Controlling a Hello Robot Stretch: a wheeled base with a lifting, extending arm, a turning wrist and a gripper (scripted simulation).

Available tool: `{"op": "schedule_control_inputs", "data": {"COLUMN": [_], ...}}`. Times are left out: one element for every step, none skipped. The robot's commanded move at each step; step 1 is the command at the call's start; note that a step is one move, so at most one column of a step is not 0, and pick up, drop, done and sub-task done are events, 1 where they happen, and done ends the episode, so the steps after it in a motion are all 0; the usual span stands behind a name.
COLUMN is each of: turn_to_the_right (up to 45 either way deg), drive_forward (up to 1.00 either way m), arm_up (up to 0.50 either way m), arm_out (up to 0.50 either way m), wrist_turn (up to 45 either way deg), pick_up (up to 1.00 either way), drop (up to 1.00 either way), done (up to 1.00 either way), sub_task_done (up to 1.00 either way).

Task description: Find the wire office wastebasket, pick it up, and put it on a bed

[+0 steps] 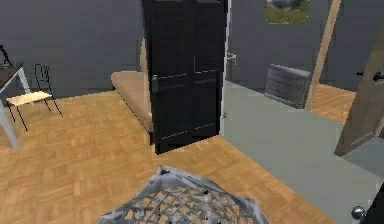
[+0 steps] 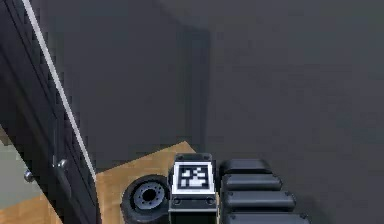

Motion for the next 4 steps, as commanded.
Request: {"op": "schedule_control_inputs", "data": {"turn_to_the_right": [-3.0, 0.0, 42.0, 0.0], "drive_forward": [0.00, 0.85, 0.00, 1.00], "arm_up": [0.00, 0.00, 0.00, 0.00], "arm_out": [0.00, 0.00, 0.00, 0.00], "wrist_turn": [0.0, 0.0, 0.0, 0.0], "pick_up": [0.00, 0.00, 0.00, 0.00], "drop": [0.00, 0.00, 0.00, 0.00], "done": [0.00, 0.00, 0.00, 0.00], "sub_task_done": [0.00, 0.00, 0.00, 0.00]}}
